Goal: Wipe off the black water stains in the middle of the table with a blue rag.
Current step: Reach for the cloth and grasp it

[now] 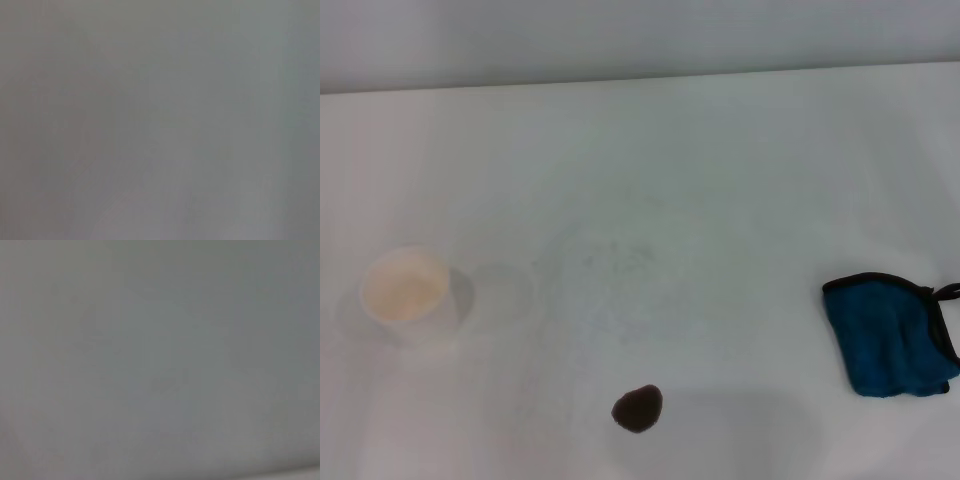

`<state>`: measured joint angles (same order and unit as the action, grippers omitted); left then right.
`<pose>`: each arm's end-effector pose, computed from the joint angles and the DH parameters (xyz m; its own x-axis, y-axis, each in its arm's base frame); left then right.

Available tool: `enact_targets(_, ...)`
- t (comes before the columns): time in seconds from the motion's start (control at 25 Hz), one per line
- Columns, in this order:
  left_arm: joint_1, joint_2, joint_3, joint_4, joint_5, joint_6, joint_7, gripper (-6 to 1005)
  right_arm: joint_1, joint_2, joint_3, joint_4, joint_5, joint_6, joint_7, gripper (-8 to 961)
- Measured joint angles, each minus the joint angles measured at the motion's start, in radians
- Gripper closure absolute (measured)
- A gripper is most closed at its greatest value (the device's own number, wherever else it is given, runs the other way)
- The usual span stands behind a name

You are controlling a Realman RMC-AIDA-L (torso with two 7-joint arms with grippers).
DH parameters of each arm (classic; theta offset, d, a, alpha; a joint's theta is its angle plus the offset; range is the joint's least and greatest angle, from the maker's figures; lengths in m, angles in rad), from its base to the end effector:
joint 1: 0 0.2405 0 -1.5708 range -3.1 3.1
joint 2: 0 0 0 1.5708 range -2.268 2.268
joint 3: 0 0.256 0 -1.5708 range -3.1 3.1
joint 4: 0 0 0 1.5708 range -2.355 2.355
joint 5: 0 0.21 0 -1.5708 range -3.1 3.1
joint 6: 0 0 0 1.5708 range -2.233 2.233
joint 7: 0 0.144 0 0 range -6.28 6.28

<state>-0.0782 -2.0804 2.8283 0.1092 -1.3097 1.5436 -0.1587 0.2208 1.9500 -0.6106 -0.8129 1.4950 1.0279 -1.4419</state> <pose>-0.3855 0.1815 0.0012 0.7122 -0.0702 0.6985 0.6999 -0.0059 -0.7142 0.4020 0.3111 0.1577 0.4591 -0.3528 -0.8153 -0.8837 -0.0875 -0.4598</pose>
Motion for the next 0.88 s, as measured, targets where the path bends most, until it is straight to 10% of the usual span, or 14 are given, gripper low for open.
enact_targets(0.28, -0.043, 0.001, -0.037, -0.006, -0.004, 0.077, 0.077, 113, 0.040, -0.043, 0.005, -0.328, -0.496, 0.280, 0.506, 101)
enact_targets(0.52, -0.074, 0.006, -0.107, -0.011, -0.006, 0.134, 0.100, 111, 0.100, -0.057, 0.001, -0.487, -0.598, 0.592, 0.671, 100)
enact_targets(0.88, -0.121, 0.008, -0.116, -0.026, -0.066, 0.194, 0.104, 112, 0.172, 0.052, -0.280, -0.607, -0.859, 0.757, 0.834, 103)
